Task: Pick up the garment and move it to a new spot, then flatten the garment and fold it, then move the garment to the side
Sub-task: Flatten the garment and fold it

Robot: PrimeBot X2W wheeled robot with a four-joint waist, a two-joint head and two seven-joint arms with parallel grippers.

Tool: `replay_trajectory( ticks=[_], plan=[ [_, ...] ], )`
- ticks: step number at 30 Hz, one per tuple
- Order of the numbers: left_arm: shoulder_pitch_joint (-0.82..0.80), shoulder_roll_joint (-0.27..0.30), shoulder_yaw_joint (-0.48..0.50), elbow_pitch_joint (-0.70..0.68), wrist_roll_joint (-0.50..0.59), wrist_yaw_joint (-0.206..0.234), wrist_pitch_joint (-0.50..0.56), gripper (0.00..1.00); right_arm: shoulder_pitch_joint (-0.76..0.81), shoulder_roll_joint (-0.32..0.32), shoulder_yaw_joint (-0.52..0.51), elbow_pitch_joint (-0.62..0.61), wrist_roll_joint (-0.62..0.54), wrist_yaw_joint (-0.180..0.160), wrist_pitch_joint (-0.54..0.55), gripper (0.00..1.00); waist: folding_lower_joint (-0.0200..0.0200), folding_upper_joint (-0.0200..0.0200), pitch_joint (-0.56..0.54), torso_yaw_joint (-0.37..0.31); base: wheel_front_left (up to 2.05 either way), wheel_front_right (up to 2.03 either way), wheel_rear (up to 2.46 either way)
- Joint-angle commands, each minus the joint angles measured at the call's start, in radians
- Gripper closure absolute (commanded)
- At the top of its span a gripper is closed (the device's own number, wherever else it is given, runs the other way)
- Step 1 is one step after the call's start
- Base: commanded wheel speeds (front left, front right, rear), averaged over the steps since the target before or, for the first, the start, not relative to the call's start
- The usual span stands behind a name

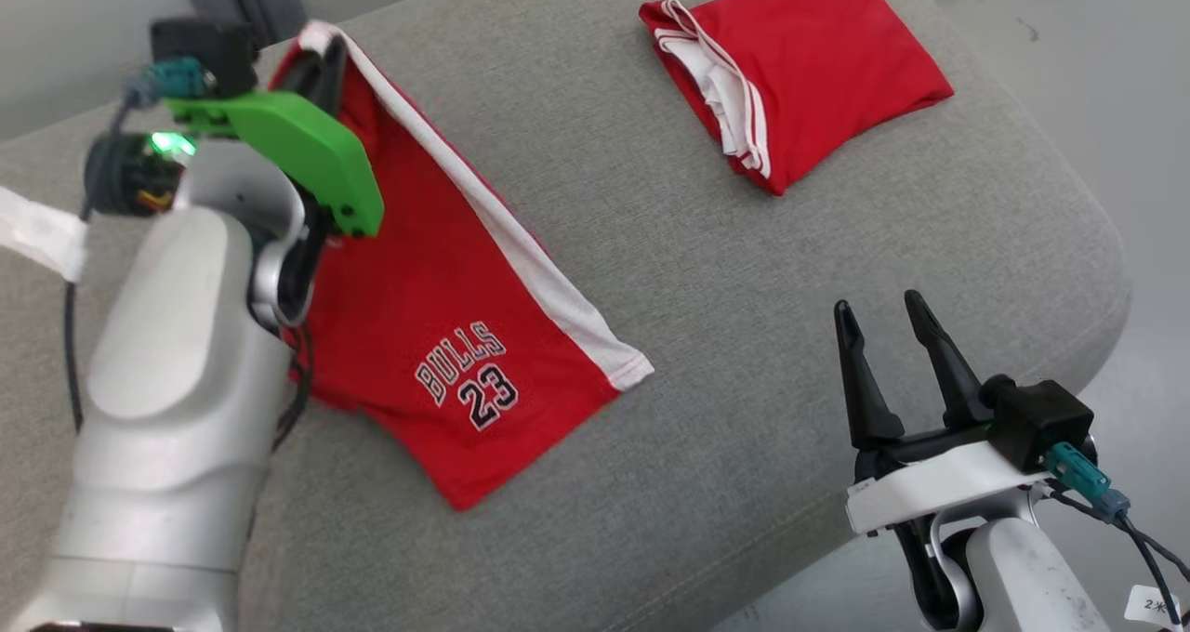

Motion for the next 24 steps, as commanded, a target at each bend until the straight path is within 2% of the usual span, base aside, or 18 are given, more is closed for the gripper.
replay_trajectory(
  ticks=[1,7,14,19,24],
  plan=[
    [-0.043,0.02,0.009,0.004,0.008,0.005,0.002,1.0,-0.007,-0.001,0.004,0.003,0.007,-0.002,-0.003,0.0,0.0,0.0,-0.002,-0.029,0.0,0.0,0.0],
    [-0.187,0.04,0.035,0.018,0.003,0.011,-0.02,1.0,0.001,-0.001,-0.001,0.007,0.022,-0.002,-0.003,0.0,0.0,0.0,-0.004,-0.07,0.0,0.0,0.0],
    [-0.264,0.008,0.031,0.002,-0.044,-0.037,-0.074,1.0,0.018,-0.001,-0.017,0.011,0.023,-0.002,-0.003,0.0,0.0,0.0,-0.021,-0.077,0.0,0.0,0.0],
    [-0.206,-0.018,-0.017,-0.061,-0.1,-0.067,-0.089,1.0,0.023,-0.001,-0.03,0.012,0.01,-0.002,-0.003,0.0,0.0,0.0,-0.038,-0.046,0.0,0.0,0.0],
    [-0.052,-0.039,-0.134,-0.207,-0.182,-0.076,-0.072,1.0,0.03,-0.001,-0.049,0.012,-0.011,-0.002,-0.003,0.0,0.0,0.0,-0.057,0.008,0.0,0.0,0.0]
  ],
)
